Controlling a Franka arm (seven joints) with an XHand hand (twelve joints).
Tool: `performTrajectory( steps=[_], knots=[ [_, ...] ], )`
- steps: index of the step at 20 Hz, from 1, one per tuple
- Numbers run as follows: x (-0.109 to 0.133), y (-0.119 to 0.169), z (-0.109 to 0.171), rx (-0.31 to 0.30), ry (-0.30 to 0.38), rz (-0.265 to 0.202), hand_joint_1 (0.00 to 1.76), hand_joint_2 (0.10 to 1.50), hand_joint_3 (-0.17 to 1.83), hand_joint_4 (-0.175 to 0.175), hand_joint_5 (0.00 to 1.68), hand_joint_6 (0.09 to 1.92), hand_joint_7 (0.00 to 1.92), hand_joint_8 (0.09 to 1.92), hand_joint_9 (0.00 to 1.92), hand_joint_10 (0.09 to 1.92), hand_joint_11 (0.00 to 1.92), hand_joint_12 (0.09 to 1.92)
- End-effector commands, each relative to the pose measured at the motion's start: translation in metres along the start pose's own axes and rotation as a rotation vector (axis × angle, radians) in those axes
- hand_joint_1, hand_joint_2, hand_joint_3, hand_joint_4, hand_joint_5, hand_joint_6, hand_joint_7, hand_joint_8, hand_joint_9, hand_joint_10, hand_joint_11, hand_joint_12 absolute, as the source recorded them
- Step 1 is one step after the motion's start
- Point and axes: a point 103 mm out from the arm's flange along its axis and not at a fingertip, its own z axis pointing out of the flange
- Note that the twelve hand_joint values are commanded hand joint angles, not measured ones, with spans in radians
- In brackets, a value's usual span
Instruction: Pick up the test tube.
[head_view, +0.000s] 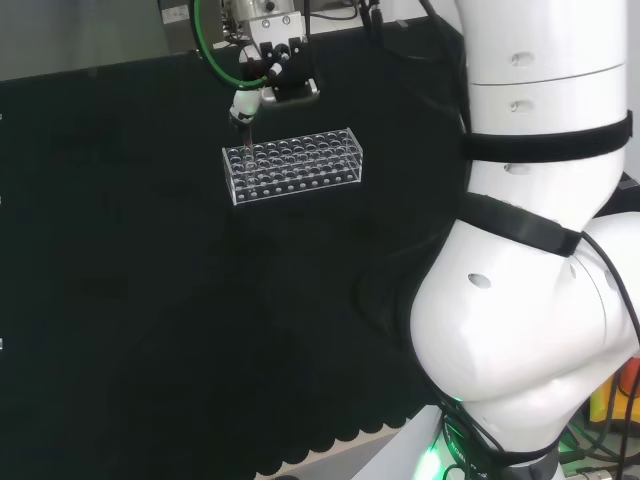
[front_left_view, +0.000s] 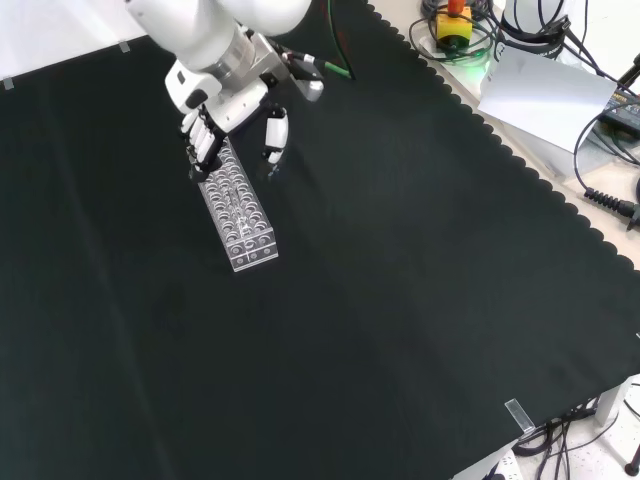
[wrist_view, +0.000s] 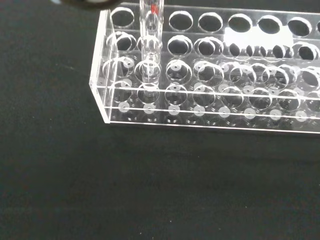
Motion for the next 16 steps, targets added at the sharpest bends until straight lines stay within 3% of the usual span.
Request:
performTrajectory(
  steps=[1,9,10,16],
  knots=[
    [0.011,0.021,0.013,0.029,-0.045,0.010,0.80,0.80,0.43,-0.114,0.49,0.10,0.55,0.87,0.49,0.84,0.28,1.48],
    [0.019,0.039,0.024,0.059,-0.097,0.020,0.83,0.77,0.50,-0.103,0.54,0.15,0.64,0.86,0.55,0.82,0.31,1.46],
    [0.020,0.040,0.025,0.064,-0.112,0.053,0.84,0.76,0.51,-0.101,0.56,0.17,0.67,0.85,0.57,0.81,0.32,1.46],
    [0.021,0.042,0.030,0.060,-0.145,0.063,0.88,0.72,0.58,-0.100,0.59,0.48,0.92,0.83,0.74,0.73,0.37,1.43]
  ],
)
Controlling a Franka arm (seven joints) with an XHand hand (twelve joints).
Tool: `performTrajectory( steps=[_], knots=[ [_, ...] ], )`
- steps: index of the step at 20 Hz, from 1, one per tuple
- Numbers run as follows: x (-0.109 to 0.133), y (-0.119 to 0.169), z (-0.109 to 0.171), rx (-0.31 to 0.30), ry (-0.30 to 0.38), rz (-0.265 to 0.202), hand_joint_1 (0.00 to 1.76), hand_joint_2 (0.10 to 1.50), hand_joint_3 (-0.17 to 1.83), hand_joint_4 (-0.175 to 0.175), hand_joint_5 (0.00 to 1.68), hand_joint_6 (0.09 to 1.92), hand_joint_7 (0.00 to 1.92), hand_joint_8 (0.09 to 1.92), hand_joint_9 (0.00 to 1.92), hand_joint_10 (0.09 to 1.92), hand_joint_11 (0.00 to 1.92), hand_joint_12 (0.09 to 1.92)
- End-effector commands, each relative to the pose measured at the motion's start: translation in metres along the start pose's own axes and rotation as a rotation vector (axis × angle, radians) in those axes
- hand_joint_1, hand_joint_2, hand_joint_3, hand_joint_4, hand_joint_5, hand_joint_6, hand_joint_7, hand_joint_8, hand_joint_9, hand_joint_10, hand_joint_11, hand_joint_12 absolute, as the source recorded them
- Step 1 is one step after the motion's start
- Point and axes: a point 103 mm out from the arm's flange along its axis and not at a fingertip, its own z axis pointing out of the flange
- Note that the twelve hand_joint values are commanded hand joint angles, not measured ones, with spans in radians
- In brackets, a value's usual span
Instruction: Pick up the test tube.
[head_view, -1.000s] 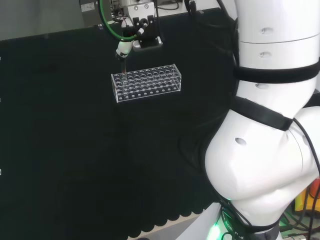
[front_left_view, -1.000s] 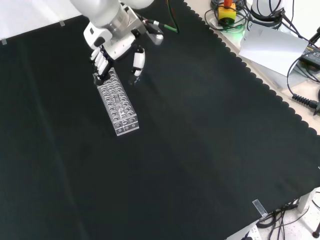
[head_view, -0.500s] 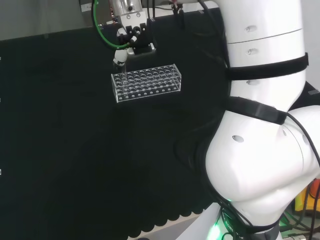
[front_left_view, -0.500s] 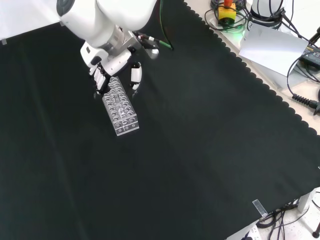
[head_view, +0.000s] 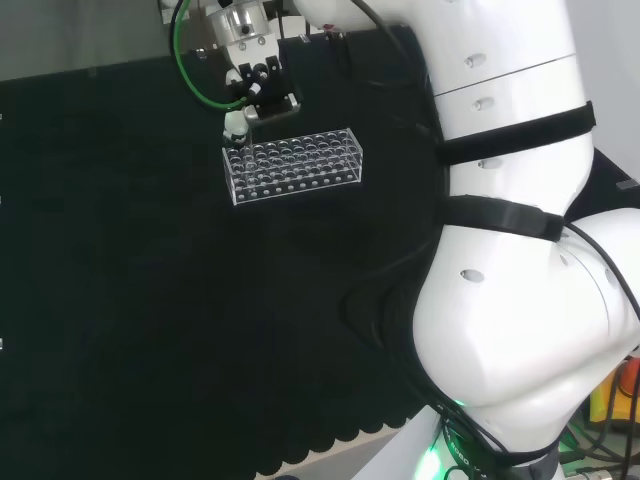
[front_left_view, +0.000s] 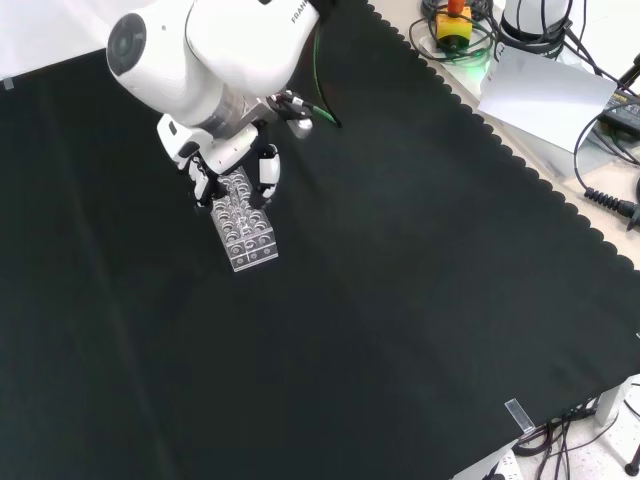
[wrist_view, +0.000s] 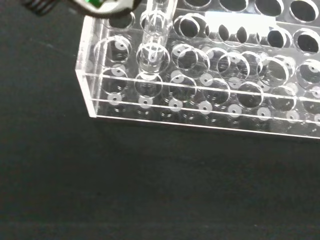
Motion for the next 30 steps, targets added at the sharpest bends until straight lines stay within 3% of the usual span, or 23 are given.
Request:
performTrajectory(
  steps=[1,9,15,21,30],
  knots=[
    [0.002,0.002,0.006,0.004,-0.035,0.022,0.89,0.72,0.59,-0.101,0.60,0.52,0.95,0.83,0.76,0.72,0.38,1.42],
    [-0.007,0.002,0.006,-0.049,0.034,-0.014,0.96,0.68,0.64,-0.127,0.76,0.64,1.19,0.78,0.98,0.65,0.50,1.37],
    [-0.001,0.003,0.005,-0.063,0.124,0.019,1.02,0.65,0.70,-0.167,0.92,0.61,1.39,0.67,1.17,0.59,0.62,1.32],
    [0.008,0.003,0.001,-0.055,0.174,-0.001,1.03,0.64,0.71,-0.168,0.93,0.60,1.38,0.64,1.19,0.58,0.64,1.31],
    [0.009,0.002,0.004,-0.054,0.170,-0.025,1.05,0.62,0.73,-0.162,0.91,0.62,1.35,0.69,1.18,0.62,0.67,1.31]
  ],
)
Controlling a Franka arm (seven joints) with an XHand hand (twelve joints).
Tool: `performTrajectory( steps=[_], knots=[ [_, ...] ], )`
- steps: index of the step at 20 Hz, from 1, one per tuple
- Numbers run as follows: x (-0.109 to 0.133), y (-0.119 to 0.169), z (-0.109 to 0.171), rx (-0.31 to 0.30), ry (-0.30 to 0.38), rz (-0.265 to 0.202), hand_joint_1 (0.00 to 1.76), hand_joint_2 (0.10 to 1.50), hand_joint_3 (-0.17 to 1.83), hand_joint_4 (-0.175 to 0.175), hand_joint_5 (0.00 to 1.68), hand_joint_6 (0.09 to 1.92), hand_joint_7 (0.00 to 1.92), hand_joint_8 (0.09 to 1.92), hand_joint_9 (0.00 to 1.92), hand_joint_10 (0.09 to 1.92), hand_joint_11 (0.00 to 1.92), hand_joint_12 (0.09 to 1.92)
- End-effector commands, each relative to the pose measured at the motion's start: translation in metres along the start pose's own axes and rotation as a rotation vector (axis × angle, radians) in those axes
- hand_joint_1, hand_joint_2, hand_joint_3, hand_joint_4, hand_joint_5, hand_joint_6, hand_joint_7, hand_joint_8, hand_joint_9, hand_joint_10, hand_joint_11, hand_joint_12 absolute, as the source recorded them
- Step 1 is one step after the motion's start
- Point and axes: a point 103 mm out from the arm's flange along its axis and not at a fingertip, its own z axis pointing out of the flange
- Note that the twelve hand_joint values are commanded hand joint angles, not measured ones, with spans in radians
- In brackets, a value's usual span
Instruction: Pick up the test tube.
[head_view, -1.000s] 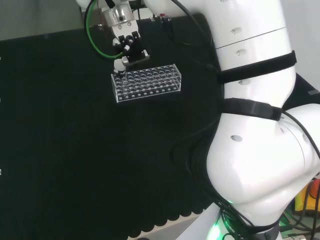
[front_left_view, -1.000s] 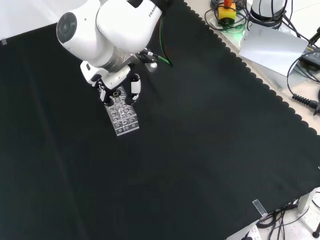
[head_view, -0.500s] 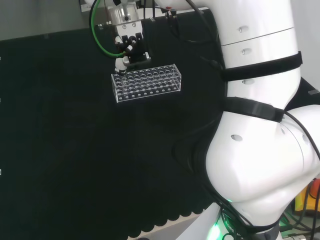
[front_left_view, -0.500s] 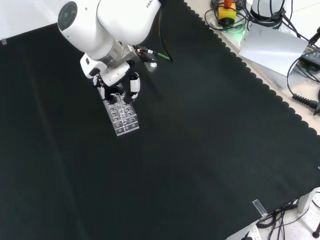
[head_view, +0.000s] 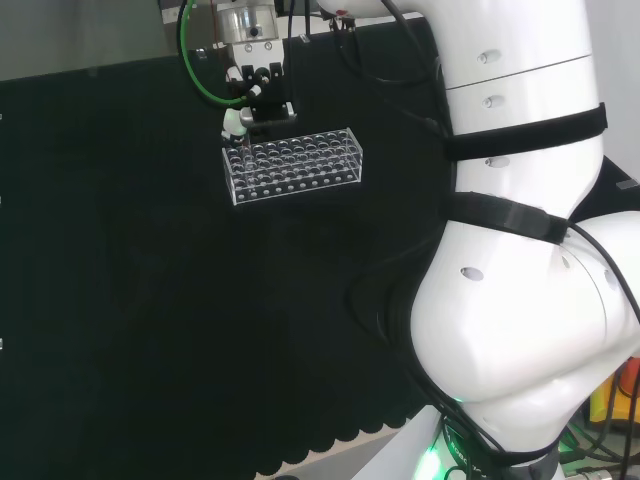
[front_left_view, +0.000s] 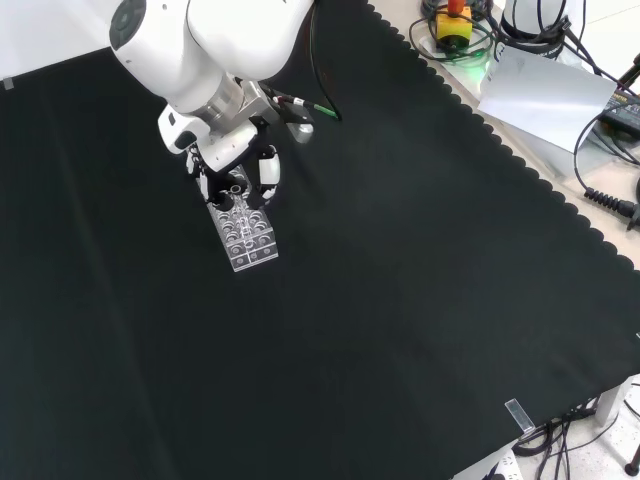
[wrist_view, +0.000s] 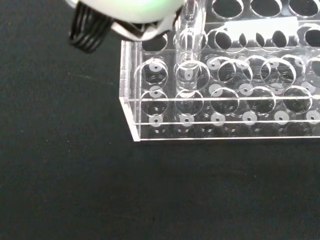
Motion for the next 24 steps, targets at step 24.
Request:
performTrajectory(
  steps=[24],
  knots=[
    [0.005,-0.005,-0.001,-0.180,0.166,-0.023,1.40,0.55,0.77,-0.175,1.33,0.57,1.39,0.66,1.45,0.44,1.22,0.91]
  ],
)
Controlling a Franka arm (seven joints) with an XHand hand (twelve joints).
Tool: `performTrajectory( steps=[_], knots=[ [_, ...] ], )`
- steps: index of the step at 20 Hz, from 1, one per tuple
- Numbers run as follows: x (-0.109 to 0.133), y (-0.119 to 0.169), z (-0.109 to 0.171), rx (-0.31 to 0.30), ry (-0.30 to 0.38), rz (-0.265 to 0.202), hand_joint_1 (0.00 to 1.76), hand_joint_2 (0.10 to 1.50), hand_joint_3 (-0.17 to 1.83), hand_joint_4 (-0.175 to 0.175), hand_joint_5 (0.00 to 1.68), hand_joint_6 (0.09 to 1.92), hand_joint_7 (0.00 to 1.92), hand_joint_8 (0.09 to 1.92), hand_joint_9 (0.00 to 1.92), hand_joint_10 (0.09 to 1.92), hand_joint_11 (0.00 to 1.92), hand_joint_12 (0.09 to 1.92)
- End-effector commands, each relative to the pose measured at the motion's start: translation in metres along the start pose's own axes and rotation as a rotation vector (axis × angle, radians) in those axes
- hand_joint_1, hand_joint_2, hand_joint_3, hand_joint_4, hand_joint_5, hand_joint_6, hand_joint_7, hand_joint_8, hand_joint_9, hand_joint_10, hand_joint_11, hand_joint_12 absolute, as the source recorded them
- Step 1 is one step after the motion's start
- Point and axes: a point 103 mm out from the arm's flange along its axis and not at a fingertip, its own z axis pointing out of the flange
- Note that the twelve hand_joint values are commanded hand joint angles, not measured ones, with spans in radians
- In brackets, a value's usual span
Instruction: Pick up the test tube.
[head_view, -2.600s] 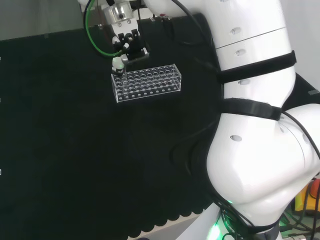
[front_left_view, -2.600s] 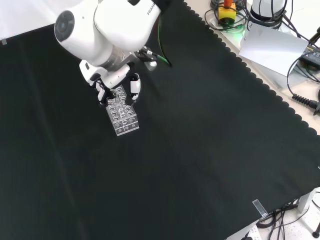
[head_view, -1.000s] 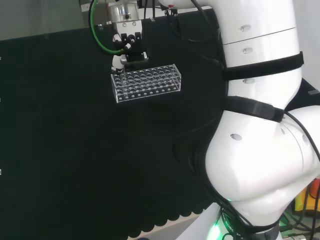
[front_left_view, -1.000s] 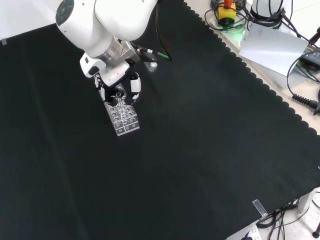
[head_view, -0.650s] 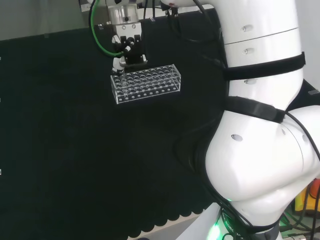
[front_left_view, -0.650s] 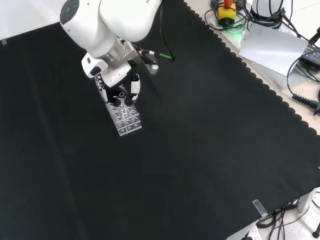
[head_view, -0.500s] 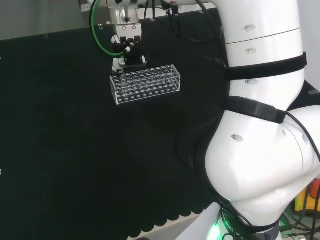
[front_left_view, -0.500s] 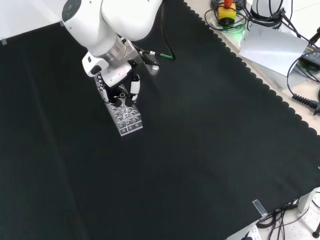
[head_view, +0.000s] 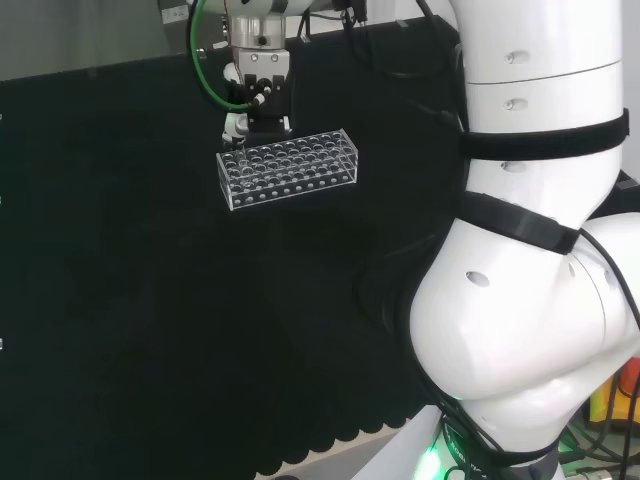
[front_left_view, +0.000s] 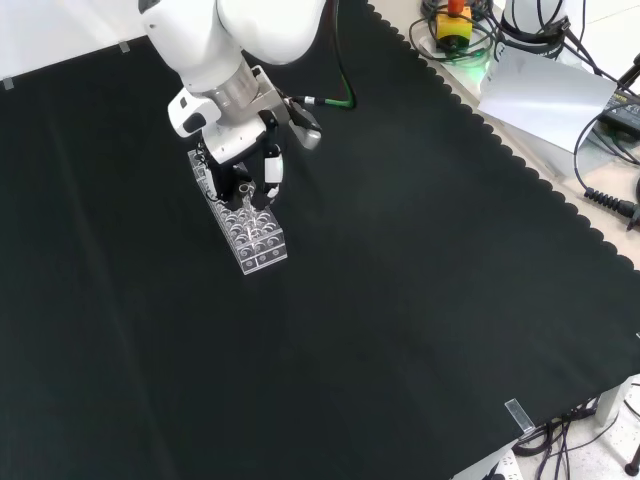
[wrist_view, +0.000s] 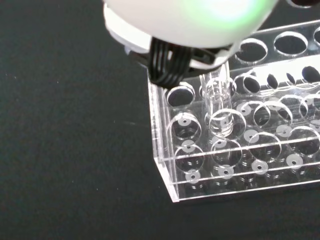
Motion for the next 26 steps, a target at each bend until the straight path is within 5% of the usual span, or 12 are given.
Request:
performTrajectory(
  steps=[1,18,20,26],
  knots=[
    [-0.006,-0.002,-0.005,-0.011,0.021,-0.002,1.42,0.56,0.76,-0.175,1.32,0.57,1.39,0.68,1.42,0.42,1.22,0.90],
    [-0.002,-0.021,-0.072,-0.075,0.047,-0.034,1.44,0.55,0.77,-0.175,1.33,0.57,1.39,0.69,1.38,0.42,1.22,0.90],
    [-0.003,-0.024,-0.084,-0.089,0.050,-0.038,1.43,0.64,0.62,-0.175,1.29,0.43,1.36,0.76,1.34,0.49,1.21,0.91],
    [-0.011,-0.036,-0.114,-0.127,0.051,-0.038,1.44,0.55,0.76,-0.175,1.33,0.56,1.40,0.69,1.39,0.41,1.21,0.91]
  ],
)
